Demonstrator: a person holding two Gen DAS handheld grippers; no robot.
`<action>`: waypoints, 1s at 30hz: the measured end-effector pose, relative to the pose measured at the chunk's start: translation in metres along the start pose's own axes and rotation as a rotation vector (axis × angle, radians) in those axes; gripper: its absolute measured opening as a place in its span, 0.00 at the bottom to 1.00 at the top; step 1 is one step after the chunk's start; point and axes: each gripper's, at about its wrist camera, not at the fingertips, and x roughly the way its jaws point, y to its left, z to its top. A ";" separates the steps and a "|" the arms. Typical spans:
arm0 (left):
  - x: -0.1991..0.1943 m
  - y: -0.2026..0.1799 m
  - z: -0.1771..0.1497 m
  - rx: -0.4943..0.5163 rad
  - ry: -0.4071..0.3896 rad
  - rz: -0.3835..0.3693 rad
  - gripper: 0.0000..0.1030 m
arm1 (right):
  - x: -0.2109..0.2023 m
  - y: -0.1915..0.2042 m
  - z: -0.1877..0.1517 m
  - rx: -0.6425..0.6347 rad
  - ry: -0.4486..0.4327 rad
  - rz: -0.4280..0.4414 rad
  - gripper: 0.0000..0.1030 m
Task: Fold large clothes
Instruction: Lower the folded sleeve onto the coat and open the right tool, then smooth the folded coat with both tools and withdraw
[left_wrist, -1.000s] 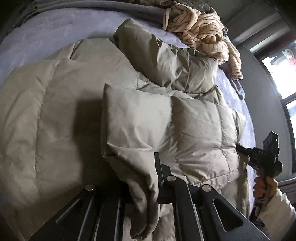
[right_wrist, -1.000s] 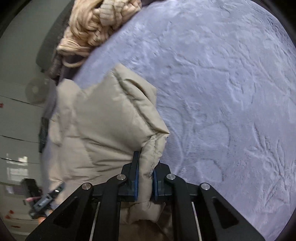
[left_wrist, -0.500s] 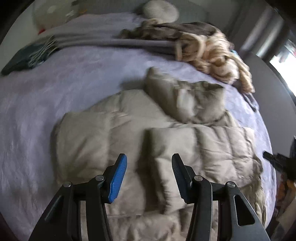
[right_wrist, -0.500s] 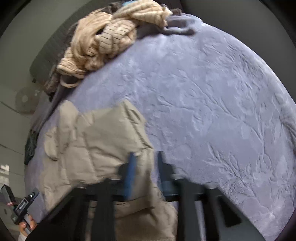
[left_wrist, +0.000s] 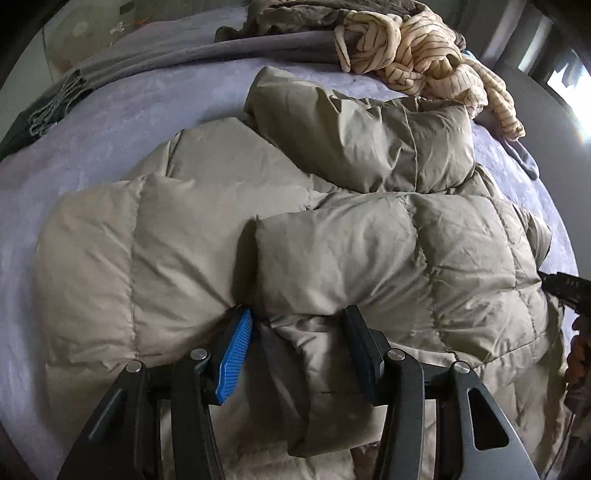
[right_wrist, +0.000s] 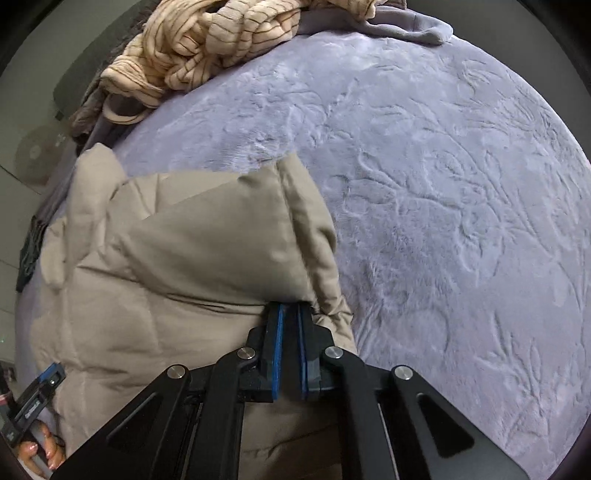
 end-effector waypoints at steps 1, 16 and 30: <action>0.002 -0.001 -0.001 0.008 0.000 0.008 0.52 | 0.001 0.001 0.000 -0.010 -0.004 -0.010 0.06; -0.065 0.012 -0.012 -0.037 0.054 0.105 0.52 | -0.065 0.010 -0.026 -0.025 0.053 0.006 0.16; -0.142 -0.017 -0.064 -0.030 0.082 0.122 1.00 | -0.123 -0.002 -0.106 0.030 0.207 0.074 0.55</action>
